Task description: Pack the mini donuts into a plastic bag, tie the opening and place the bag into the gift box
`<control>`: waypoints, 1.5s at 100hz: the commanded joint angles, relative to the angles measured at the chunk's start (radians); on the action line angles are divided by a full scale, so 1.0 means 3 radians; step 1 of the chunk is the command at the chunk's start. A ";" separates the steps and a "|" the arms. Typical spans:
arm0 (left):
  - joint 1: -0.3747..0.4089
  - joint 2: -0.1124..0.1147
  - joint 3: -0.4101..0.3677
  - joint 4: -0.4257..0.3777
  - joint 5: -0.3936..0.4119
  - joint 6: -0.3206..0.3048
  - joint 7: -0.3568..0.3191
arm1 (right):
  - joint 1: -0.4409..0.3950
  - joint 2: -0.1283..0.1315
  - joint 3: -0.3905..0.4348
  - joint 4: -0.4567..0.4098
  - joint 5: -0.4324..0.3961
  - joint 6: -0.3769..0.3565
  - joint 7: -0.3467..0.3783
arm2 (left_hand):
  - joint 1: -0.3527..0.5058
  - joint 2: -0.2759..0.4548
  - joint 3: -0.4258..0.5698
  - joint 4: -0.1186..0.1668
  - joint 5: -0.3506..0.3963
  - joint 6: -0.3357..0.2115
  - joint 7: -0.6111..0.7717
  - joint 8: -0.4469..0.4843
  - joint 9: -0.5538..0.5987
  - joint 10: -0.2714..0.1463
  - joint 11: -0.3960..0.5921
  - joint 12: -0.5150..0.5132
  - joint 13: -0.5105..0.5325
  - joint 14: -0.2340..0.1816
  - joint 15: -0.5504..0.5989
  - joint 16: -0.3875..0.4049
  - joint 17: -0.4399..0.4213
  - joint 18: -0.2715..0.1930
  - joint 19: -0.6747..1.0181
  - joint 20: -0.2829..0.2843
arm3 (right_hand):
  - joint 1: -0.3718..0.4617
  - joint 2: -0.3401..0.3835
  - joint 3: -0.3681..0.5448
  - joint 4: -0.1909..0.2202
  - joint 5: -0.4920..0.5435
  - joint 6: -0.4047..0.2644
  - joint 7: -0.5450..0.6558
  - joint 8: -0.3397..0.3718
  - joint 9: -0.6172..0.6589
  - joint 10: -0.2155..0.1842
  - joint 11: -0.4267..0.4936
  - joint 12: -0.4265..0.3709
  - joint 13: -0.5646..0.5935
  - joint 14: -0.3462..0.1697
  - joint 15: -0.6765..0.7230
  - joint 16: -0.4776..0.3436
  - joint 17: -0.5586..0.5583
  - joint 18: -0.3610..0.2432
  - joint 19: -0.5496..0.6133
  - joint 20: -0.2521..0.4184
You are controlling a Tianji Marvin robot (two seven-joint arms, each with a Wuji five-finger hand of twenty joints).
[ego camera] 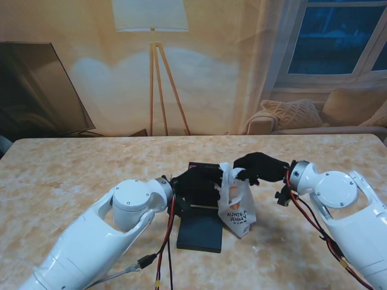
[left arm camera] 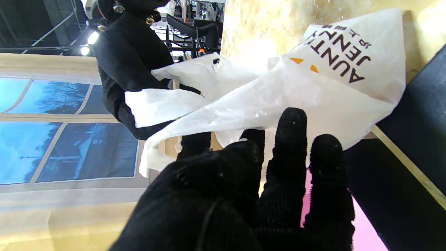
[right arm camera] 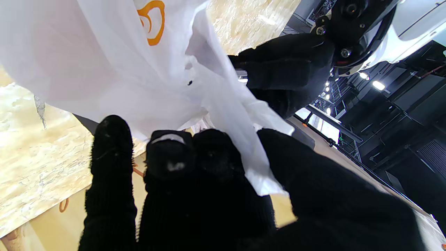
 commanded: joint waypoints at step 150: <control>-0.0051 -0.0292 0.0258 0.0083 0.0452 -0.0063 0.0966 | -0.0068 -0.0058 0.0006 -0.0051 -0.0023 -0.0229 -0.0247 | -0.1356 -0.2255 0.1236 -0.0670 0.0614 -0.0417 0.1350 -0.0181 0.0568 -0.0640 0.1663 0.2028 0.0833 -0.0997 0.2700 0.0498 0.0939 -0.0552 0.1716 0.0305 | 0.0682 0.0248 0.0907 0.0456 0.0229 -0.1159 0.0453 -0.0013 0.0066 -0.0236 0.0012 -0.0010 -0.0014 -0.0144 -0.0110 0.0015 -0.0885 0.0320 -0.0427 -0.0027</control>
